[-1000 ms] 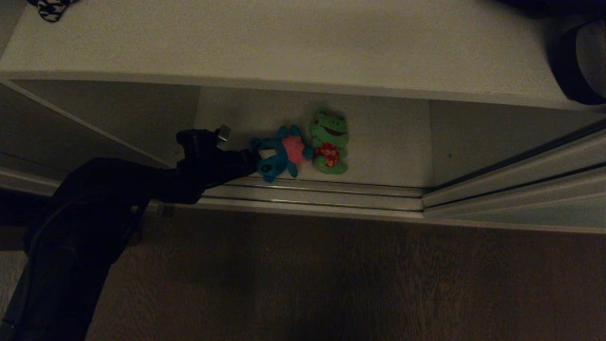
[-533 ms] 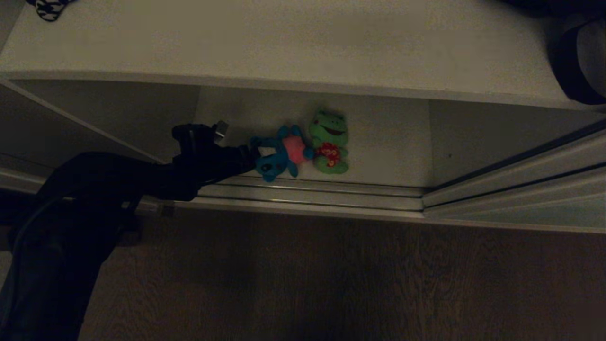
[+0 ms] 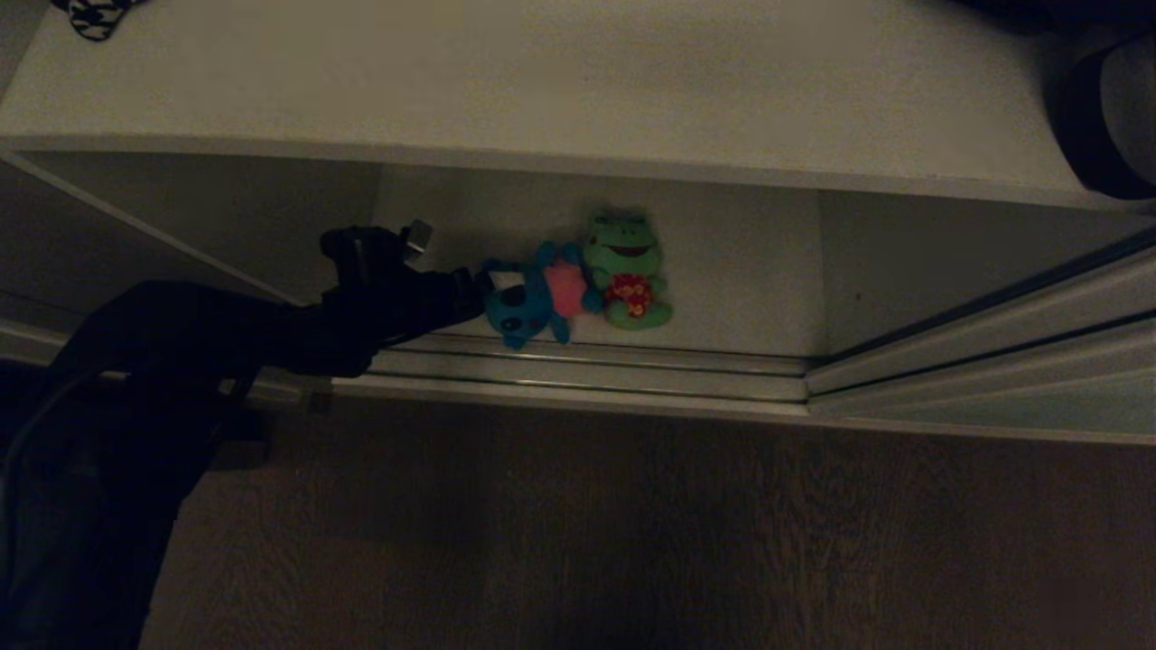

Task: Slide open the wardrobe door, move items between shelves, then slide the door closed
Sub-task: Place the blue doll on the higher shelf

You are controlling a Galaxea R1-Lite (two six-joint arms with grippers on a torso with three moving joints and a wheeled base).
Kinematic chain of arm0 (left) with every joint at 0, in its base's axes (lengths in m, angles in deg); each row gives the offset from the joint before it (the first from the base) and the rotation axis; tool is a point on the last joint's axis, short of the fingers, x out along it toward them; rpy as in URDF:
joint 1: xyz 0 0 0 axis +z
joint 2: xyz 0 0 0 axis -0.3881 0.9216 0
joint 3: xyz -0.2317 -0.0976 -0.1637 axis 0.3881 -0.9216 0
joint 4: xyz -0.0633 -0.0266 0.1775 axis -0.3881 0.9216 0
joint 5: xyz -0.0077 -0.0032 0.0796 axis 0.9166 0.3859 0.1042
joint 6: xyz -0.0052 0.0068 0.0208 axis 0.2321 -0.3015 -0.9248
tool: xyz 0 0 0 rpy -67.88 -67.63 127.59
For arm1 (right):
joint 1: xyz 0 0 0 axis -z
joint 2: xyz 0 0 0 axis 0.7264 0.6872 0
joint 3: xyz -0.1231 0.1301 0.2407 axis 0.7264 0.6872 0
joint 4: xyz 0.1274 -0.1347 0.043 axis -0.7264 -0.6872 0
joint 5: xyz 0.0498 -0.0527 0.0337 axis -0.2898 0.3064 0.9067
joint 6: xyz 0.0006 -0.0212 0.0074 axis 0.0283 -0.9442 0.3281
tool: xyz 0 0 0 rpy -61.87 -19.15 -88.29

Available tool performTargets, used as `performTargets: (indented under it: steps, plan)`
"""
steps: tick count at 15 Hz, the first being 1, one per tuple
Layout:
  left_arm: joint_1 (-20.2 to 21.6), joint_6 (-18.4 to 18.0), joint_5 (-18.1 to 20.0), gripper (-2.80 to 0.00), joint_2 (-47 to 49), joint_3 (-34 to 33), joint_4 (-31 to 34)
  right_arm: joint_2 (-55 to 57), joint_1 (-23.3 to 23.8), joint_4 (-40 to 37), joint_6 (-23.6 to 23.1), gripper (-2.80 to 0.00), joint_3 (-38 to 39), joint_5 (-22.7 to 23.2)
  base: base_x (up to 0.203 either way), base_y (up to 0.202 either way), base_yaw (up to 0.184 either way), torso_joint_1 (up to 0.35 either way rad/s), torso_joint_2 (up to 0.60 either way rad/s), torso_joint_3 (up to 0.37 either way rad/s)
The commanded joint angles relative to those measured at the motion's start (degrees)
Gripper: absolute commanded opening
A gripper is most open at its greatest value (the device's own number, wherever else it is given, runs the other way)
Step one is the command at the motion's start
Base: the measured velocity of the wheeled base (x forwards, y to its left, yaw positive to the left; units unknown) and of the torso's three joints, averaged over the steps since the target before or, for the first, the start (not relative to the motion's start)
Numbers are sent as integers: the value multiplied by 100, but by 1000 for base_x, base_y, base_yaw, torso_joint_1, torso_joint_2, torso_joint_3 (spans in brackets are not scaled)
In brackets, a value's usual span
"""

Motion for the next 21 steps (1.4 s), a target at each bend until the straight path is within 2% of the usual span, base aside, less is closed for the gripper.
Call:
performTargets:
  steps: [1,6,7,16,19,21]
  plan:
    - [-1,13,-32,0,206,226,-18,-5,-1,-1,-4,-280,1,3,0,0,0,0,0,0]
    - [-27,4,-227,0,439,485,12,-1,-1,-1,-4,-280,1,3,0,0,0,0,0,0]
    - [-35,4,-227,-280,447,492,20,-5,-1,-1,-4,-280,1,3,0,0,0,0,0,0]
    - [-177,74,-172,-280,453,562,48,-3,-1,-1,-4,-280,1,3,0,0,0,0,0,0]
    - [-173,79,-180,-280,135,376,68,-7,-1,-1,-4,-280,1,3,0,0,0,0,0,0]
    - [-169,74,-189,-280,-344,-87,96,-1,-1,-1,-4,-280,1,3,0,0,0,0,0,0]
